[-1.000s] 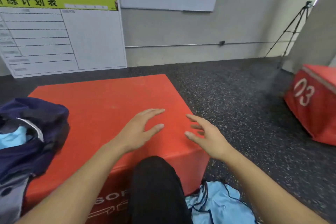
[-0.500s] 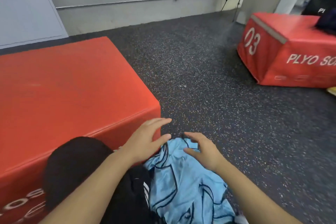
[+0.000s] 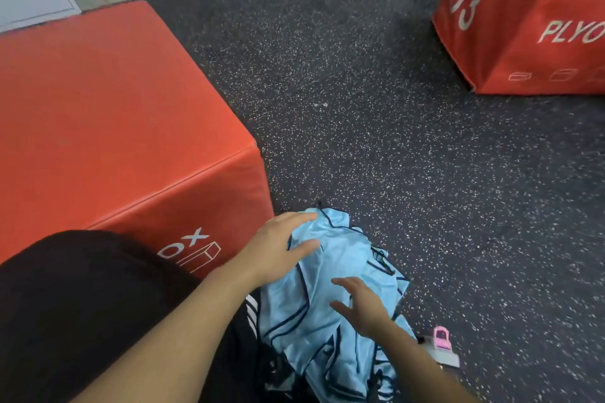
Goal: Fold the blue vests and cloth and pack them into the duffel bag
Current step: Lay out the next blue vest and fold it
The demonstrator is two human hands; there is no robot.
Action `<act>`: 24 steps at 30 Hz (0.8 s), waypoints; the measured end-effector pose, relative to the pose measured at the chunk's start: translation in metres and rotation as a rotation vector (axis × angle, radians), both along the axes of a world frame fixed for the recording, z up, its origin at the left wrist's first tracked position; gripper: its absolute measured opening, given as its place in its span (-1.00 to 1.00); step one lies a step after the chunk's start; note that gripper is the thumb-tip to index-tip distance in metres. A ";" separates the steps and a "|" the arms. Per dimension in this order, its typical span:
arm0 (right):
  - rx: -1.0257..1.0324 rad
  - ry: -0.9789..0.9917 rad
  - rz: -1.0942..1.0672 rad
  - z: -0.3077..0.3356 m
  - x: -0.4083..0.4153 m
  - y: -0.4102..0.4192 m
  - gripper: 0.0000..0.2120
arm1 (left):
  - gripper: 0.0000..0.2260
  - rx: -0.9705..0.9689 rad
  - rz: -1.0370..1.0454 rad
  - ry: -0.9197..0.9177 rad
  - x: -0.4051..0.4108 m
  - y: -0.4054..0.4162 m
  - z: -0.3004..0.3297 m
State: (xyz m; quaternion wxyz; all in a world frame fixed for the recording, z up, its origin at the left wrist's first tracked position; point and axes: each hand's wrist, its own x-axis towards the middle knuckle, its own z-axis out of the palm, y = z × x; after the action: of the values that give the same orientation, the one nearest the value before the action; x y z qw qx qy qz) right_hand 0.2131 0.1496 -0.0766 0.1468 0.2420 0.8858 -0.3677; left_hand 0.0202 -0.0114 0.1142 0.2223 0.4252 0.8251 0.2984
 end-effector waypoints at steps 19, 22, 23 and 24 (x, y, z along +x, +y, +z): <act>-0.221 -0.055 -0.296 -0.043 -0.016 -0.003 -0.60 | -0.57 -0.069 0.044 -0.068 0.013 0.025 -0.032; -0.277 0.073 -0.399 -0.014 -0.018 -0.003 -0.64 | -0.56 -0.019 0.064 -0.037 0.006 0.022 -0.015; -0.309 0.145 -0.427 -0.001 -0.020 -0.002 -0.65 | -0.55 -0.012 0.073 -0.024 0.003 0.020 -0.009; -0.347 0.219 -0.457 0.016 -0.023 -0.002 -0.64 | -0.54 -0.003 0.084 -0.015 0.000 0.018 -0.003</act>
State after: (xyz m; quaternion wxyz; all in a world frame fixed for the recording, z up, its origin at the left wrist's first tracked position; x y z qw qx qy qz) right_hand 0.1897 0.1475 -0.0601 0.0030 0.3651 0.7430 -0.5609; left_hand 0.0203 0.0064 0.1117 0.2165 0.3874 0.8410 0.3094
